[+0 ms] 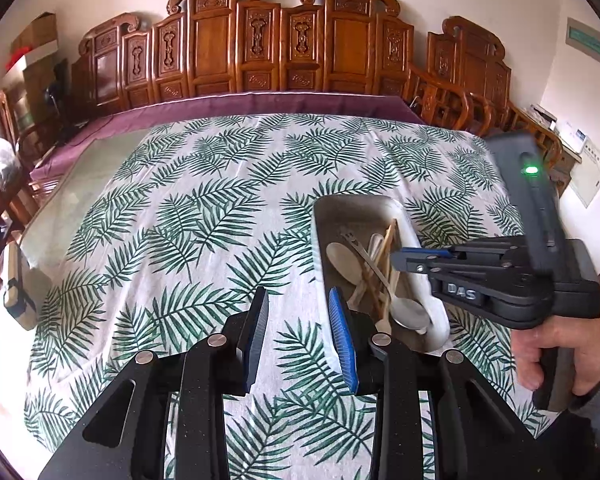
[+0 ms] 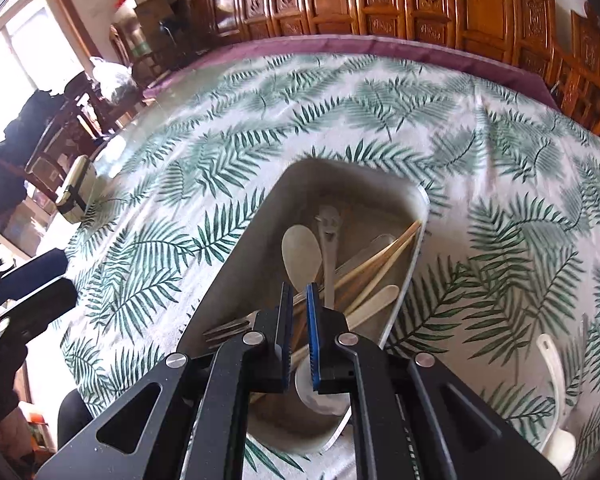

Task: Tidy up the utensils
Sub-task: 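Carry the fork and spoon to the grey tray and open both tools, then grasp the metal spoon on the cloth with the right tool, then grasp the white plastic spoon with the left tool while the right tool holds the metal spoon, then carry both spoons to the grey tray and open both tools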

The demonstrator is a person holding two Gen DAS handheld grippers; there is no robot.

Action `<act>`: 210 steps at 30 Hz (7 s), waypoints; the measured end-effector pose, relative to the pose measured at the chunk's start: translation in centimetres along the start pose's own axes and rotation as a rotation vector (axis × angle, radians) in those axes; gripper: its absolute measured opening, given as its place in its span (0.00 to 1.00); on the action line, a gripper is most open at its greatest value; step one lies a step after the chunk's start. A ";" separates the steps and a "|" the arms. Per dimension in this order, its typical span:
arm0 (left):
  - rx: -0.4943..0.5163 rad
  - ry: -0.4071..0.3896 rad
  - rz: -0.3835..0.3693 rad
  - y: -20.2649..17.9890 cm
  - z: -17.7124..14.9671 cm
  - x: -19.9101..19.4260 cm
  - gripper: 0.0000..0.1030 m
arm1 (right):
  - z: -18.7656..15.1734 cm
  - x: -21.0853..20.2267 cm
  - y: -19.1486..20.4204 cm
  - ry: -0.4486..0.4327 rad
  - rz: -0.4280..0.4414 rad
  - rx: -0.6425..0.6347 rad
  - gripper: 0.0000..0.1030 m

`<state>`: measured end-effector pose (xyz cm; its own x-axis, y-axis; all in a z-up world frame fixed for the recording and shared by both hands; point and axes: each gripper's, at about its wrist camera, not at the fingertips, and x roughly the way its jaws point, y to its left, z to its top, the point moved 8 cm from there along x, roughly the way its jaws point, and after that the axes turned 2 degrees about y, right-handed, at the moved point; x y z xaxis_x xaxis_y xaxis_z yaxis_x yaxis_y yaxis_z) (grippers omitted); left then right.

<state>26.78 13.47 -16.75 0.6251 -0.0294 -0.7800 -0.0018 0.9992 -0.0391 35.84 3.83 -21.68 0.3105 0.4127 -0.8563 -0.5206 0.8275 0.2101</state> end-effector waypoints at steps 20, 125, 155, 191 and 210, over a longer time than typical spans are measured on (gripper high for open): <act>0.085 0.016 -0.094 -10.4 -0.6 0.6 0.72 | -11.3 -11.0 -18.3 -0.014 -0.259 0.056 0.20; 0.110 0.284 -0.233 -32.5 -2.0 16.6 0.03 | -21.1 -14.8 -26.7 -0.066 -0.236 0.334 0.01; 0.153 0.100 -0.152 -17.6 3.1 6.3 0.03 | -11.2 -13.3 -15.3 -0.119 -0.189 0.174 0.01; 0.069 0.092 -0.057 -4.2 2.6 6.5 0.27 | -4.6 -6.4 -3.9 -0.072 -0.107 0.086 0.02; 0.057 0.027 -0.021 -0.2 1.0 2.4 0.34 | -1.0 0.0 -1.8 0.005 -0.148 0.137 0.02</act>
<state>29.05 13.26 -18.02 0.6031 -0.0500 -0.7961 0.0561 0.9982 -0.0202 35.94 1.96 -22.55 0.3714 0.2812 -0.8849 -0.3563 0.9232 0.1438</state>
